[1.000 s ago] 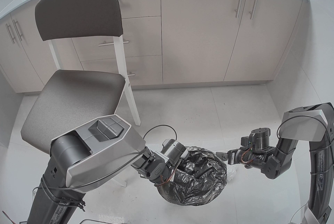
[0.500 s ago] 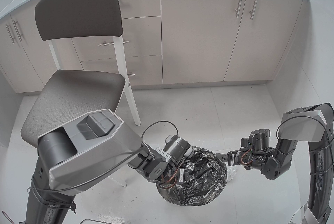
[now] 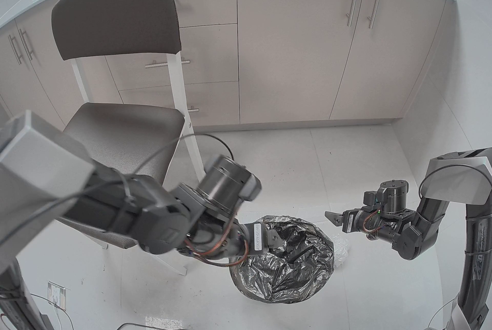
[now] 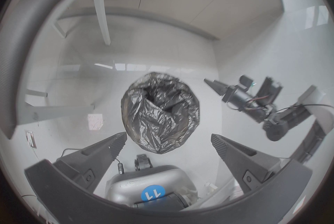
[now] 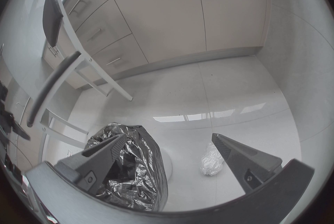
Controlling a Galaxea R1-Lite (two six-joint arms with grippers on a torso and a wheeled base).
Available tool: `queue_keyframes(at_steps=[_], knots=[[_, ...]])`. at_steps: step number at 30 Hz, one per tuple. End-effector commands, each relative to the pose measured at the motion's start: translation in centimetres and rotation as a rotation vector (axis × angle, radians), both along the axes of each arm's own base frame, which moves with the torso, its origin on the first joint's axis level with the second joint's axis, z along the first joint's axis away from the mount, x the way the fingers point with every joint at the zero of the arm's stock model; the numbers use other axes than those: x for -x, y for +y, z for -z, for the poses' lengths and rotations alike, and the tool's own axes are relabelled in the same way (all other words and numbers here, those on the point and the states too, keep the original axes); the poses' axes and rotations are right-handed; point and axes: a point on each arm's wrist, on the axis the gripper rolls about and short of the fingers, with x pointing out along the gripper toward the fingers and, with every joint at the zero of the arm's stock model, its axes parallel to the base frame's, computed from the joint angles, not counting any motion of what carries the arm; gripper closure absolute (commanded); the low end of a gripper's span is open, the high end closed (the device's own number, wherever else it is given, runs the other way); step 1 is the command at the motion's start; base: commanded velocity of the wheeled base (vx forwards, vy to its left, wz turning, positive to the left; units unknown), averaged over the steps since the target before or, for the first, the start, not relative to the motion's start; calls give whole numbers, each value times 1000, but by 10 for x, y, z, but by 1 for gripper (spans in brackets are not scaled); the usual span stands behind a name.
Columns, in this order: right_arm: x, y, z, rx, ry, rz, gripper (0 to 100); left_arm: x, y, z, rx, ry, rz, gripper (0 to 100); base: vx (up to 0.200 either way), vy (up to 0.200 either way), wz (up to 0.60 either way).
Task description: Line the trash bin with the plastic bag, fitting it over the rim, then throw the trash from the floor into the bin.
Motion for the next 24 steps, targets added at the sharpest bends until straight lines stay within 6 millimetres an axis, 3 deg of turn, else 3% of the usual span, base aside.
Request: queue_keyframes(at_steps=[1, 3, 7, 11, 13, 16, 21, 24], knots=[[-1, -13, -67, -61, -127, 58, 0, 57, 94, -125, 201, -312, -70, 0, 0, 0, 0], [0, -16, -80, -66, -145, 64, 0, 76, 128, -142, 180, -434, -132, 0, 0, 0, 0], [5, -18, -102, -75, -189, 59, 0, 115, 189, -154, 109, -623, -347, 0, 0, 0, 0], [6, -16, -114, -79, -213, 34, 0, 143, 227, -160, 54, -716, -551, 0, 0, 0, 0], [4, -14, -116, -80, -216, 29, 0, 149, 234, -158, 29, -714, -592, 0, 0, 0, 0], [3, -10, -119, -82, -217, 18, 0, 180, 251, -153, -57, -705, -701, 0, 0, 0, 0], [8, -10, -116, -82, -206, 15, 0, 227, 256, -142, -87, -717, -759, 0, 0, 0, 0], [13, -11, -112, -78, -197, 14, 0, 261, 256, -123, -93, -756, -809, 0, 0, 0, 0]])
